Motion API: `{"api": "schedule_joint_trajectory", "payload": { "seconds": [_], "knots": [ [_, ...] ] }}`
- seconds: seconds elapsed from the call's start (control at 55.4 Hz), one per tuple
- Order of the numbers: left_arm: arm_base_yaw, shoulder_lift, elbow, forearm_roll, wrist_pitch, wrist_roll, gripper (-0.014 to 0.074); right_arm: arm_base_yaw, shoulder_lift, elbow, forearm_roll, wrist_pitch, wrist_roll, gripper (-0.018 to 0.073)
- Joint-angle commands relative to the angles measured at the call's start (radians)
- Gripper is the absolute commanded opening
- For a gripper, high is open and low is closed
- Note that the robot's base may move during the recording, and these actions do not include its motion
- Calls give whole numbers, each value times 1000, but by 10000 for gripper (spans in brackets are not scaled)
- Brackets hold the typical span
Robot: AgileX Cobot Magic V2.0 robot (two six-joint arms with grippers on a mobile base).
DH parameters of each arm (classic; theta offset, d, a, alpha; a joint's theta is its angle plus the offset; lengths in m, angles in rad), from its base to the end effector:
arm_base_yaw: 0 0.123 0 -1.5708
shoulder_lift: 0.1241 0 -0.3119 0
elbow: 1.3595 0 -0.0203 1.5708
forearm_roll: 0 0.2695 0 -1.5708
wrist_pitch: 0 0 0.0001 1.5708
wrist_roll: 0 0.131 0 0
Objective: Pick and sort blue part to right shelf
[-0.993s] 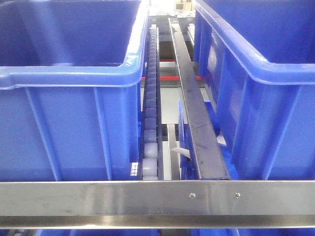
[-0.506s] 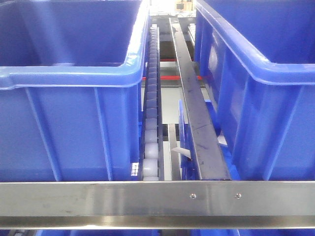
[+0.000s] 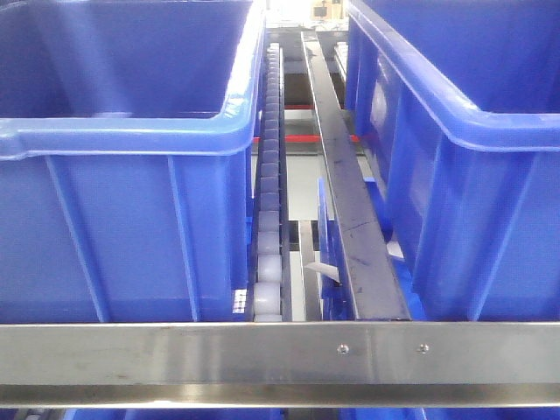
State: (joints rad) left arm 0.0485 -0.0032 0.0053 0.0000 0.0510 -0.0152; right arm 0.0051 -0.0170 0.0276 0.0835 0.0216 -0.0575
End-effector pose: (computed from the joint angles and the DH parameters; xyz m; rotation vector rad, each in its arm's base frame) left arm 0.0880 0.0043 0.2081 -0.0489 1.5360 0.0265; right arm 0.0878 0.0007 0.2043 0.0144 1.5157 0.0262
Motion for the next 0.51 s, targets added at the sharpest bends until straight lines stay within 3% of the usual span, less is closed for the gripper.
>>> {"api": "schedule_joint_trajectory", "payload": {
  "seconds": [0.0, 0.487],
  "knots": [
    [2, -24, 31, -8, -87, 3, 124, -6, -12, -6, 4, -97, 1, 58],
    [2, -24, 31, -8, -87, 3, 124, -6, -12, -6, 4, -97, 1, 58]
  ]
}}
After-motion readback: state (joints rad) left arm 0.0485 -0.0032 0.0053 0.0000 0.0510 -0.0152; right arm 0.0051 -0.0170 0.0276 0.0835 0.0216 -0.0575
